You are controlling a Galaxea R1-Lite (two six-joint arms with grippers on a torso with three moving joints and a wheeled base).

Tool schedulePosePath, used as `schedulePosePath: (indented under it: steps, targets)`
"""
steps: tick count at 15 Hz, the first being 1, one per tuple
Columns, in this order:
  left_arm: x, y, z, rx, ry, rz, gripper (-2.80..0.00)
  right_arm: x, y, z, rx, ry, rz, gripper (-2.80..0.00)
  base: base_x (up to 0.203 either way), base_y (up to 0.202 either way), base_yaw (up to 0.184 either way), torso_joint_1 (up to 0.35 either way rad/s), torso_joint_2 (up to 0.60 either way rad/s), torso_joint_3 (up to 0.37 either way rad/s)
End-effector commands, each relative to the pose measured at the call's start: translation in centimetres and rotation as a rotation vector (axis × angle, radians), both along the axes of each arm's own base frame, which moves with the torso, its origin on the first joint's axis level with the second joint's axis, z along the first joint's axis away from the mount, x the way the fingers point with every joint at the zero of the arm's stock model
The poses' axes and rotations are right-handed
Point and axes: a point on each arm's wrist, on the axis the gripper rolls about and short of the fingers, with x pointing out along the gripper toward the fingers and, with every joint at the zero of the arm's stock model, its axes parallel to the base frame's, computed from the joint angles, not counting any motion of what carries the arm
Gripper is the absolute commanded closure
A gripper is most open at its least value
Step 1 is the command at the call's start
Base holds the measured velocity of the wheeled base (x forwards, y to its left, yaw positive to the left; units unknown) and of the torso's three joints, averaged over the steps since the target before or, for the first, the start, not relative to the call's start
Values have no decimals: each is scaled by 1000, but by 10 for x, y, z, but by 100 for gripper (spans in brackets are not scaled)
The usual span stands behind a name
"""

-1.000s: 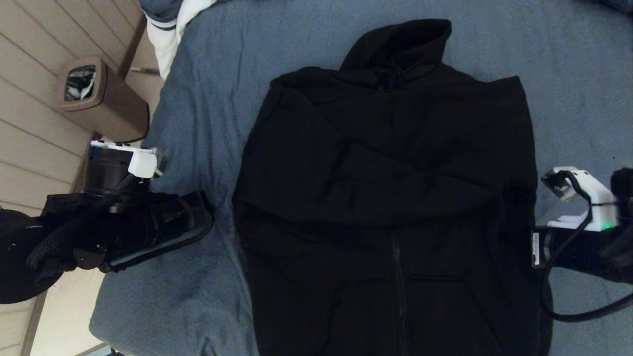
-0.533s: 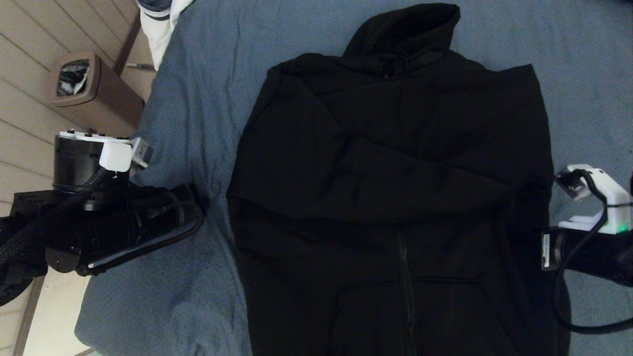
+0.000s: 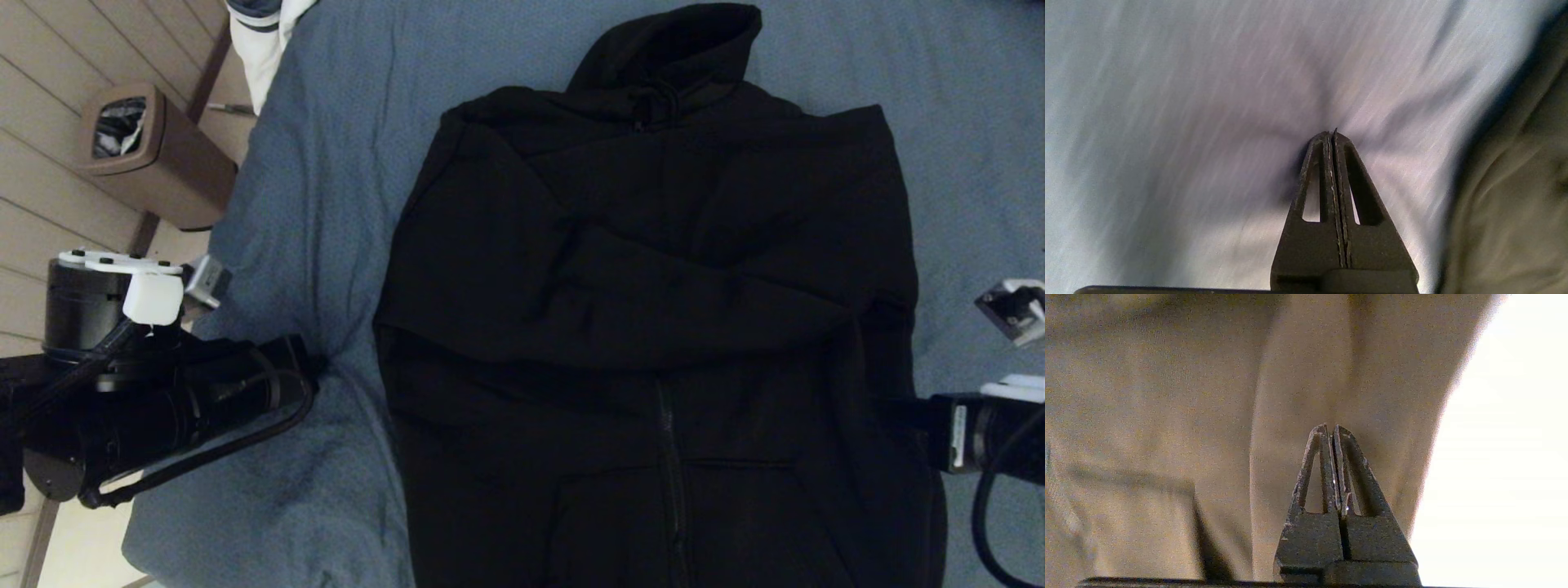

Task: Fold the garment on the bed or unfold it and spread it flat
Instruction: Fold the black sweatshirt

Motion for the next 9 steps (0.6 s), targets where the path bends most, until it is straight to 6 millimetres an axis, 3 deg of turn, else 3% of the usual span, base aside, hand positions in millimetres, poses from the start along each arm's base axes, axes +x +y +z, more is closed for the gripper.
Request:
schedulePosePath:
  steps: [1, 5, 9]
  targets:
    - [-11, 5, -2, 5, 11, 2, 0, -20, -3, 3, 17, 24, -37, 0, 0, 0, 0, 0, 0, 0]
    - [-37, 17, 9, 30, 25, -23, 0, -40, -3, -12, 27, 106, -39, 0, 0, 0, 0, 0, 0, 0]
    - [-58, 23, 0, 12, 122, -126, 0, -63, 0, -21, 45, 165, -19, 0, 0, 0, 0, 0, 0, 0]
